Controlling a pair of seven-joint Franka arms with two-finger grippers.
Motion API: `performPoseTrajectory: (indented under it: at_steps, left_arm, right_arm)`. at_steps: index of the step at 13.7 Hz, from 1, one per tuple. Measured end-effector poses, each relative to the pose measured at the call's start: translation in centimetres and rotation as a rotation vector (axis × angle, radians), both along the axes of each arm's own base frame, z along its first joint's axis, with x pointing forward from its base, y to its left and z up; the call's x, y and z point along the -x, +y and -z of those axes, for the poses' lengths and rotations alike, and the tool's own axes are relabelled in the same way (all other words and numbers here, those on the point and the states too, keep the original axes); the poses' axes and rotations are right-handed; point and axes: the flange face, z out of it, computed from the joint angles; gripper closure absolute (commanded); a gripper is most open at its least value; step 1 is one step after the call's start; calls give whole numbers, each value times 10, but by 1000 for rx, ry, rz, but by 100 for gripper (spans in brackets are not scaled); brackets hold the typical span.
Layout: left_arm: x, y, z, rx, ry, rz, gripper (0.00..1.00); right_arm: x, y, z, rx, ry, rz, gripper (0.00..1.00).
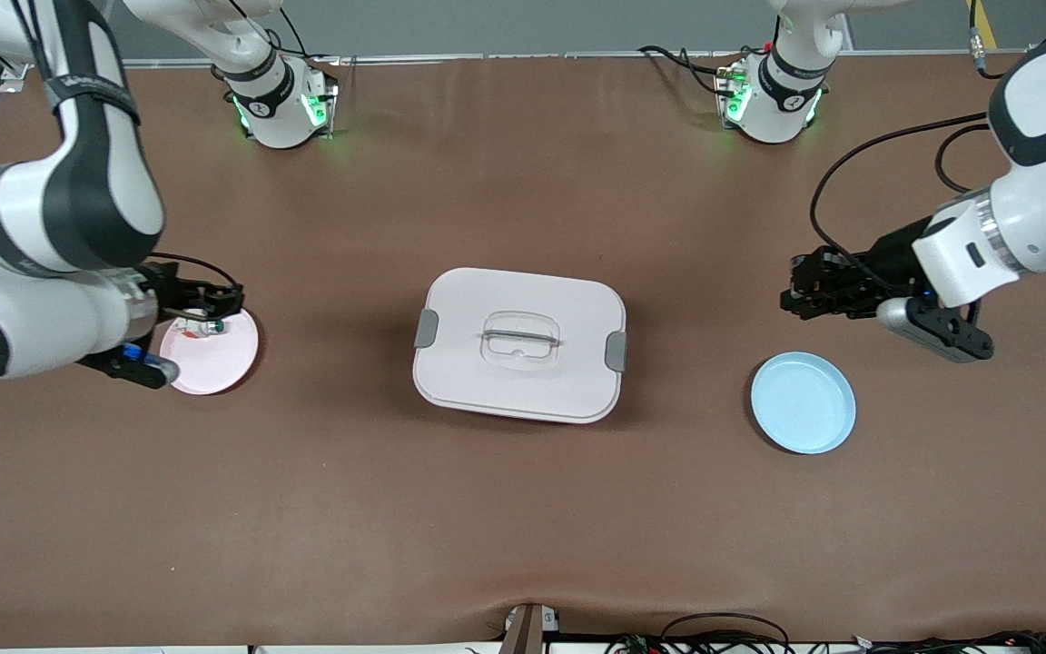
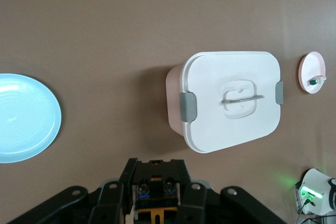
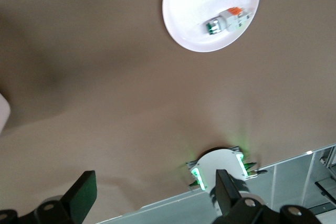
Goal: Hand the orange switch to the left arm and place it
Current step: 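Withdraw the right gripper while the left gripper carries the switch away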
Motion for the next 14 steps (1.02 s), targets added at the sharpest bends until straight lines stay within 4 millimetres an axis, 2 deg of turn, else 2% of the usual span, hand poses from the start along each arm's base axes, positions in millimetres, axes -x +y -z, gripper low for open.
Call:
performPoseTrajectory:
  at_steps: [3, 6, 9, 14]
  left_arm:
    - [2, 17, -2, -60, 32, -69, 100]
    - [5, 22, -7, -114, 69, -173, 100]
    - [11, 29, -26, -236, 40, -250, 100]
    - [14, 29, -55, -231, 79, -509, 100]
  right_arm:
    - [2, -41, -2, -42, 9, -53, 0]
    - [3, -70, 1, -75, 16, -63, 0]
    - [3, -74, 4, -81, 15, -65, 0]
    - [6, -71, -7, -74, -116, -70, 0]
